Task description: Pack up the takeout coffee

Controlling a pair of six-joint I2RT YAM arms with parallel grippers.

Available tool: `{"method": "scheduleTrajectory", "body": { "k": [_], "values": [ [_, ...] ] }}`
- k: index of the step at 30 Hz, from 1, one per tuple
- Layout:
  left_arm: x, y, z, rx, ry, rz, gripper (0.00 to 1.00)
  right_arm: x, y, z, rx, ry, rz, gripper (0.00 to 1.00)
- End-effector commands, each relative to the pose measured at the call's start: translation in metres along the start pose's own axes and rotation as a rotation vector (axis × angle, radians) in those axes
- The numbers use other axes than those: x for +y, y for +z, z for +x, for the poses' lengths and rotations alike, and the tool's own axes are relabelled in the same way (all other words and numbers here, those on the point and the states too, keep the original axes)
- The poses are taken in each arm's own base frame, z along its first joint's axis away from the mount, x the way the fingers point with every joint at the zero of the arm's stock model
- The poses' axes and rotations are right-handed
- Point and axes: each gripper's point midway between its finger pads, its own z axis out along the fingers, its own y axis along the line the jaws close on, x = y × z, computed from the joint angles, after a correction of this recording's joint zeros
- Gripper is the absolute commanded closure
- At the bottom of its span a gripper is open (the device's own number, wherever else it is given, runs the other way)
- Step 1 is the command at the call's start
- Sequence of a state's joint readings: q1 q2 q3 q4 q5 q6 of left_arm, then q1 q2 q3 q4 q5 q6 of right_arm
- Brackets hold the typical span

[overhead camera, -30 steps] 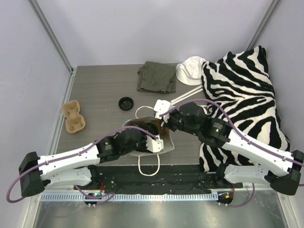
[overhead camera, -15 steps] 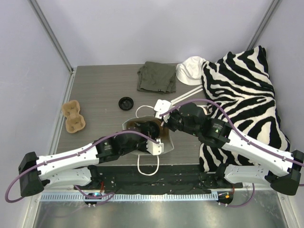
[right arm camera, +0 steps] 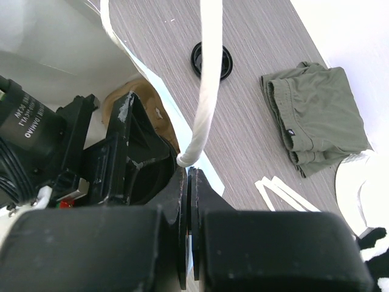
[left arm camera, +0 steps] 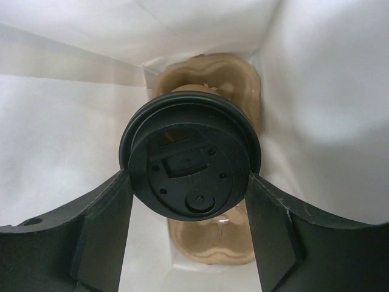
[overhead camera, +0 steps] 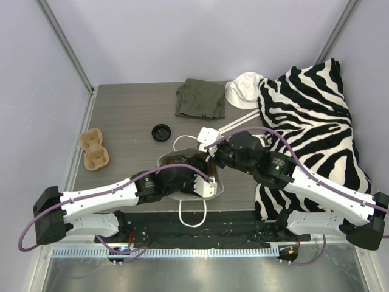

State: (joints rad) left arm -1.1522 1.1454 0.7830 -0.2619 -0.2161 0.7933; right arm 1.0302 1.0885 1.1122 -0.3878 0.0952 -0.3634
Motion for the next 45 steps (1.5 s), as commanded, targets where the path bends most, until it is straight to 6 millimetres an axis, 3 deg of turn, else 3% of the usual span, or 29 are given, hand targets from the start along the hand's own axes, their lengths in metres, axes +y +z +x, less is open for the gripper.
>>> {"method": "scheduleTrajectory", "body": {
  "k": [1, 18, 30, 39, 40, 45],
  "values": [
    [0.001, 0.003, -0.007, -0.022, 0.003, 0.001, 0.61, -0.008, -0.005, -0.027, -0.104, 0.028, 0.028, 0.99],
    [-0.002, 0.028, 0.012, 0.066, -0.088, 0.04, 0.61, 0.014, -0.002, -0.026, -0.109, 0.096, -0.092, 0.99],
    [-0.016, 0.019, 0.027, 0.169, -0.045, 0.193, 0.64, 0.013, 0.002, -0.023, -0.066, 0.169, -0.109, 0.99],
    [-0.021, 0.01, 0.037, 0.197, -0.086, 0.357, 0.66, 0.012, 0.008, -0.03, -0.007, 0.266, -0.206, 0.99],
    [-0.022, 0.008, 0.045, 0.23, -0.101, 0.386, 0.66, 0.012, 0.006, -0.035, -0.016, 0.274, -0.224, 0.99],
    [-0.016, 0.003, 0.032, 0.187, -0.139, 0.481, 0.66, 0.009, 0.007, -0.034, 0.009, 0.334, -0.268, 0.99]
  ]
}}
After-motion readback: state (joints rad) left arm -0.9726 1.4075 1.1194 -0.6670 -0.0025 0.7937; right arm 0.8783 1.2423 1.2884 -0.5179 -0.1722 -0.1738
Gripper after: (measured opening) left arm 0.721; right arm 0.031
